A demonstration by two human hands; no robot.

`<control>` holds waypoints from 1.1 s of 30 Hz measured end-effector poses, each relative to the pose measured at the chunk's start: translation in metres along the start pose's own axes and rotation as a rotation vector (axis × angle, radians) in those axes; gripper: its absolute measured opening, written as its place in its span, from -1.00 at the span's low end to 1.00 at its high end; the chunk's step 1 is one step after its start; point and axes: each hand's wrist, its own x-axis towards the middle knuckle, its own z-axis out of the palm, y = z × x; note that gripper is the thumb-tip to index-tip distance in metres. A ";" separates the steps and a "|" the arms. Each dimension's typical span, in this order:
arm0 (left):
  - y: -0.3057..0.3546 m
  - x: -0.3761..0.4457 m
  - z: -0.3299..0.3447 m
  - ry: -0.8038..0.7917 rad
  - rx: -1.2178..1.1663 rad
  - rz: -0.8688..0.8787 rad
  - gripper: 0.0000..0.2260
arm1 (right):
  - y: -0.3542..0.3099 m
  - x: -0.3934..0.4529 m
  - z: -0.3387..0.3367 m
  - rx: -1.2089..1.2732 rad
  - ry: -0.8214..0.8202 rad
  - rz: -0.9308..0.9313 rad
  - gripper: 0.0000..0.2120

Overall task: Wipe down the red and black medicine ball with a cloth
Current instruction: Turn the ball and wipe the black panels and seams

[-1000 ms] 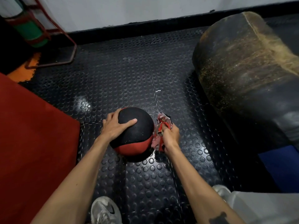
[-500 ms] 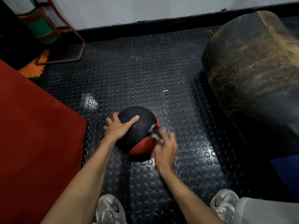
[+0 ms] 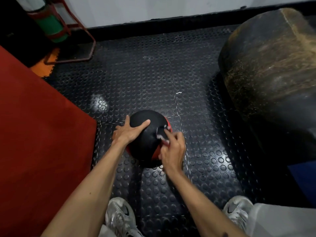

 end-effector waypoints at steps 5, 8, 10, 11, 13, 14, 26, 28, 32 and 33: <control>-0.004 0.000 0.002 0.018 0.002 -0.015 0.04 | 0.017 -0.029 0.005 -0.143 -0.205 -0.185 -0.39; -0.011 -0.005 0.004 0.019 -0.013 -0.021 0.04 | 0.049 -0.062 -0.008 -0.150 -0.219 -0.083 -0.45; -0.009 -0.011 0.005 0.046 0.007 -0.015 0.04 | 0.045 -0.046 -0.016 -0.055 -0.066 0.138 -0.45; -0.008 -0.014 0.006 0.065 0.029 -0.019 0.04 | 0.036 -0.029 -0.018 -0.017 0.021 0.186 -0.47; -0.007 -0.024 0.007 0.090 0.096 -0.022 0.03 | 0.008 0.003 -0.019 0.078 0.073 0.166 -0.50; -0.007 -0.028 0.009 0.098 0.117 -0.027 0.04 | -0.005 0.016 -0.015 0.114 0.026 0.130 -0.50; -0.044 -0.017 -0.012 -0.175 0.061 0.303 0.39 | 0.031 0.011 -0.040 -0.028 -0.201 -0.202 -0.43; -0.048 -0.021 0.023 -0.243 -0.011 0.361 0.47 | 0.040 0.009 -0.054 -0.070 -0.186 -0.153 -0.47; -0.038 -0.044 0.077 -0.114 -0.178 0.394 0.36 | 0.031 0.034 -0.072 -0.052 -0.084 0.088 -0.59; -0.033 -0.050 0.086 -0.063 -0.173 0.399 0.34 | 0.024 0.043 -0.069 -0.036 -0.074 0.125 -0.65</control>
